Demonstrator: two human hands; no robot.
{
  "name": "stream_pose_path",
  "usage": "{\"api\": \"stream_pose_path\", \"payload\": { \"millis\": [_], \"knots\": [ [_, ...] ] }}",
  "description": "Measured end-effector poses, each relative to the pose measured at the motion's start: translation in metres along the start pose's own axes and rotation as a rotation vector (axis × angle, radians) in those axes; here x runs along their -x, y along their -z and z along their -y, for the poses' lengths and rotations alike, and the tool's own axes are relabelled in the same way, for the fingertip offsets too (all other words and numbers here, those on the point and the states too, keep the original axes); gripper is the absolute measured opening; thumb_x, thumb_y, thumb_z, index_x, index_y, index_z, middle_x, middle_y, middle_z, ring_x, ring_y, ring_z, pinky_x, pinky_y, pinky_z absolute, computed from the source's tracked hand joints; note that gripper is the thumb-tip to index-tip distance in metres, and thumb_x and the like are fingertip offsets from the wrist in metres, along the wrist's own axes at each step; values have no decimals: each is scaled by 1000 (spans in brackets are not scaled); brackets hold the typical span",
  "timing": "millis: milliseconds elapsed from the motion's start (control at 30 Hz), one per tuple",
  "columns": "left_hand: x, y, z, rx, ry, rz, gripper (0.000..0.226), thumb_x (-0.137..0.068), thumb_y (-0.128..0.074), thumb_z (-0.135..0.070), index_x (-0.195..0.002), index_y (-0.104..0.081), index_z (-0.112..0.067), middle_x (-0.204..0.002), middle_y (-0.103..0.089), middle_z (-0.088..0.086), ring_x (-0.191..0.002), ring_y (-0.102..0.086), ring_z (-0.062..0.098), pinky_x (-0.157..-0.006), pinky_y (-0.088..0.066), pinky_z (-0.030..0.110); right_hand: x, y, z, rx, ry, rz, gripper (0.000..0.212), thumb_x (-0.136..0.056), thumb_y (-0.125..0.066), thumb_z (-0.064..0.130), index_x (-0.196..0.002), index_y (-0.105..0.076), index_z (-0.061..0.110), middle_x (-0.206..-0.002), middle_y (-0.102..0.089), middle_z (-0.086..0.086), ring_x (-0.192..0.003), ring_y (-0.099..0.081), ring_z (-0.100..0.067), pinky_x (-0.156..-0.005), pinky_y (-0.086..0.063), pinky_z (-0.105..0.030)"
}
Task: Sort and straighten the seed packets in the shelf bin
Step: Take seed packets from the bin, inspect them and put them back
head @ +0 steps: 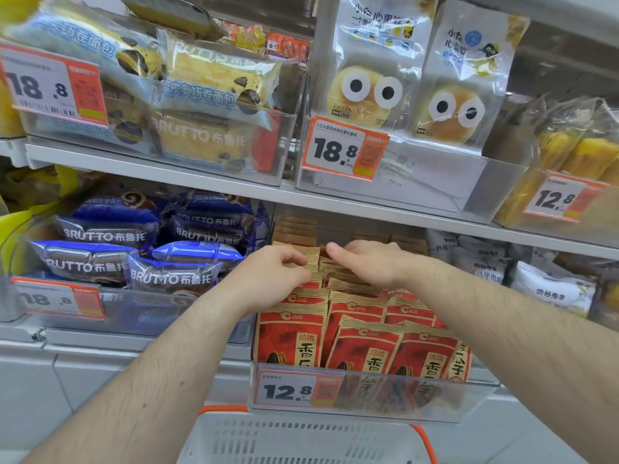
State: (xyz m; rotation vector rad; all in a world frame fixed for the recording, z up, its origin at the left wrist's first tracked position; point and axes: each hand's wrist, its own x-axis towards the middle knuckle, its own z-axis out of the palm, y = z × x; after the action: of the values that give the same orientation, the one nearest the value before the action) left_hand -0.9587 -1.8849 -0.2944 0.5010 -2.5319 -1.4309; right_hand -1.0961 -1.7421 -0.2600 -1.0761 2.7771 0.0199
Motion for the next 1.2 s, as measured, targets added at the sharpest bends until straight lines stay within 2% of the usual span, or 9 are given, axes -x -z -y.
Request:
{"api": "stream_pose_path", "payload": {
  "millis": [333, 433, 533, 633, 800, 900, 1000, 1100, 1200],
  "knots": [
    [3, -1, 1, 50, -58, -147, 16, -96, -61, -31, -111, -68, -33, -105, -59, -18, -96, -55, 1, -81, -47, 29, 21, -4, -11, 136, 182, -309, 61, -100, -25, 59, -130, -63, 23, -149, -45, 9, -133, -38, -19, -109, -26, -46],
    [3, 1, 1, 73, -80, -202, 17, -96, -61, -28, -110, -69, -32, -100, -62, -17, -82, -54, 2, -68, -44, 26, 31, 2, -17, 137, 229, -471, 57, -96, -37, 58, -130, -65, 21, -143, -50, 9, -130, -41, -17, -109, -26, -42],
    [5, 3, -3, 70, -100, -202, 16, -96, -60, -28, -110, -68, -32, -99, -63, -14, -69, -50, 2, -60, -41, 24, 32, 3, -14, 169, 304, -742, 27, -91, -61, 27, -108, -75, 12, -120, -67, 2, -110, -58, -27, -96, -39, -44],
    [11, 1, -8, 62, -108, -194, 15, -97, -59, -29, -109, -67, -33, -105, -63, -14, -85, -56, 4, -70, -44, 26, 31, 4, -2, 140, 391, -1056, 18, -75, -62, -2, -83, -77, 5, -90, -73, -6, -81, -64, -32, -76, -49, -42],
    [22, 3, -12, 126, -169, -283, 26, -97, -60, -30, -123, -63, -29, -120, -61, -13, -115, -55, 9, -92, -42, 28, 48, 30, 19, 9, 507, -1313, 23, -80, -44, 2, -75, -67, 4, -80, -65, -8, -76, -57, -31, -69, -43, -39],
    [32, 9, -21, 223, -276, -359, 45, -95, -64, -26, -139, -53, -26, -132, -56, -13, -122, -51, 6, -101, -41, 29, 64, 48, 32, -247, 452, -1334, 18, -76, -42, -1, -70, -56, 6, -71, -51, 1, -74, -45, -18, -69, -39, -29],
    [46, 14, -36, 407, -432, -342, 48, -95, -66, -25, -139, -49, -28, -133, -59, -14, -124, -54, 3, -104, -44, 29, 84, 65, 48, -503, 330, -1240, 19, -76, -44, -4, -70, -54, 11, -65, -47, 6, -66, -43, -11, -60, -34, -17],
    [61, 12, -51, 581, -452, -279, 34, -97, -63, -19, -130, -54, -26, -122, -67, -10, -113, -63, 3, -93, -51, 26, 101, 69, 59, -672, 261, -1005, 26, -81, -44, -6, -69, -54, 15, -64, -51, 6, -58, -47, -3, -50, -38, -14],
    [72, 2, -59, 808, -326, -182, 18, -100, -57, -17, -116, -64, -18, -102, -75, 1, -89, -73, 14, -70, -57, 27, 112, 58, 59, -750, 260, -799, 31, -83, -43, -8, -72, -52, 20, -70, -54, 5, -61, -48, -2, -56, -44, -20]
  ]
}}
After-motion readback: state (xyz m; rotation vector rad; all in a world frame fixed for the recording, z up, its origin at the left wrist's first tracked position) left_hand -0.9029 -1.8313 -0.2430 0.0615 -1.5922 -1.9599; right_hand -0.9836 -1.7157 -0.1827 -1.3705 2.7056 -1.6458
